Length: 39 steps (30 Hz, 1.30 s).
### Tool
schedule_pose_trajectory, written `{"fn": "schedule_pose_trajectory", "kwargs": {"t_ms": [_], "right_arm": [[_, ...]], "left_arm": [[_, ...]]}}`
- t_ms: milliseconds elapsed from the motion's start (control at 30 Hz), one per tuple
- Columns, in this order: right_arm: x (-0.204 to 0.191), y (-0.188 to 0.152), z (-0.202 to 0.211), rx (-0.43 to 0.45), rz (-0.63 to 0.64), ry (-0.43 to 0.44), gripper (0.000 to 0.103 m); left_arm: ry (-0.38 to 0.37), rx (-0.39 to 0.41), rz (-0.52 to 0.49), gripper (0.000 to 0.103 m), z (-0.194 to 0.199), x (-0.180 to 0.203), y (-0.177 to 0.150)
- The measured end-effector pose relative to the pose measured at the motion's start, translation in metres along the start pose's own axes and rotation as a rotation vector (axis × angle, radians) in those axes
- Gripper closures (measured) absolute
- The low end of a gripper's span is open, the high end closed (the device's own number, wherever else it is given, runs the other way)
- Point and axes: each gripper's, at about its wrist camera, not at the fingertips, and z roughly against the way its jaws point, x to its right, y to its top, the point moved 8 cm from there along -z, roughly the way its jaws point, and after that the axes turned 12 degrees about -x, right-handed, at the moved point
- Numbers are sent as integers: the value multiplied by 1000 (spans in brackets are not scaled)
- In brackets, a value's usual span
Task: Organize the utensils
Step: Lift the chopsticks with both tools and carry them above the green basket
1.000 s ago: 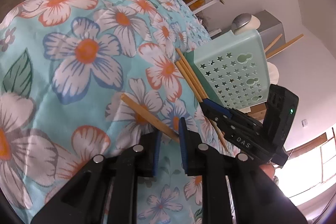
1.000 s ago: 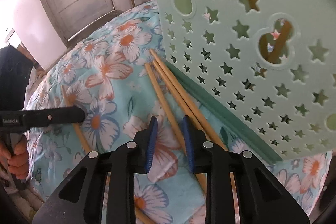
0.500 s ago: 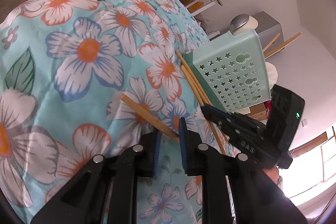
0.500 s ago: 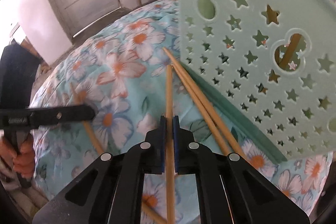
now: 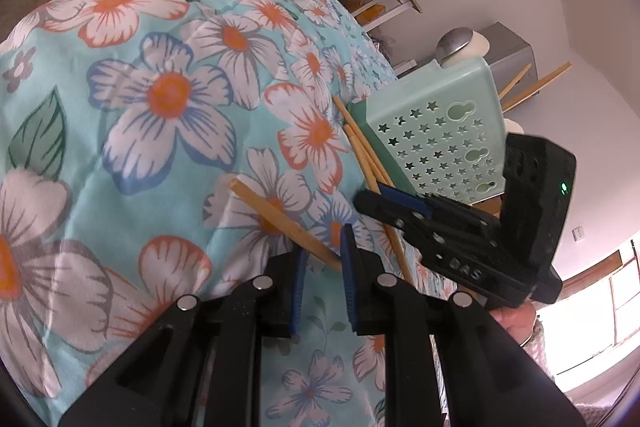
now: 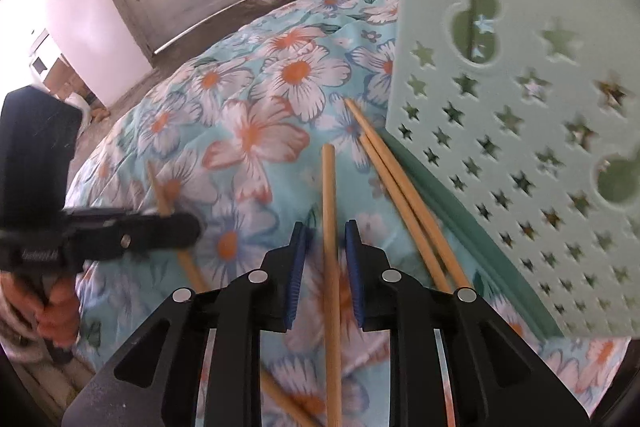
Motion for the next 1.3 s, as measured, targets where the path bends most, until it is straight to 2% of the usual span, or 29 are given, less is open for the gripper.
{"fn": "schedule_pose_trajectory", "kwargs": {"t_ms": [33,67,100,267,467,600,667,767,900,1200,1300], "right_arm": [[0,3,0,5,-8,1,87],[0,5,2,14,-16,8,95],[-1,6,4,26,-24,11,97],[-2,10,47,136,-66,17,98],[7,-3,134,350,-169,19,98],[15,-20,187,494,-239,5,98],[22,-31,206,557,-278,1,98],[34,-47,221,623,-345,0,98],[47,-60,225,661,-414,12,98],[75,-87,230,688,-492,24,98],[79,-92,229,703,-513,59,98]], "left_arm": [[0,1,0,88,0,0,0],[0,2,0,88,0,0,0],[1,3,1,88,0,0,0],[10,9,7,88,0,0,-1],[27,23,6,88,4,7,2],[64,101,-94,89,22,28,9],[92,164,-154,90,36,44,14],[121,251,-245,93,58,69,22],[107,324,-351,97,82,104,26],[33,381,-520,98,119,172,30],[14,448,-589,98,138,200,35]]}}
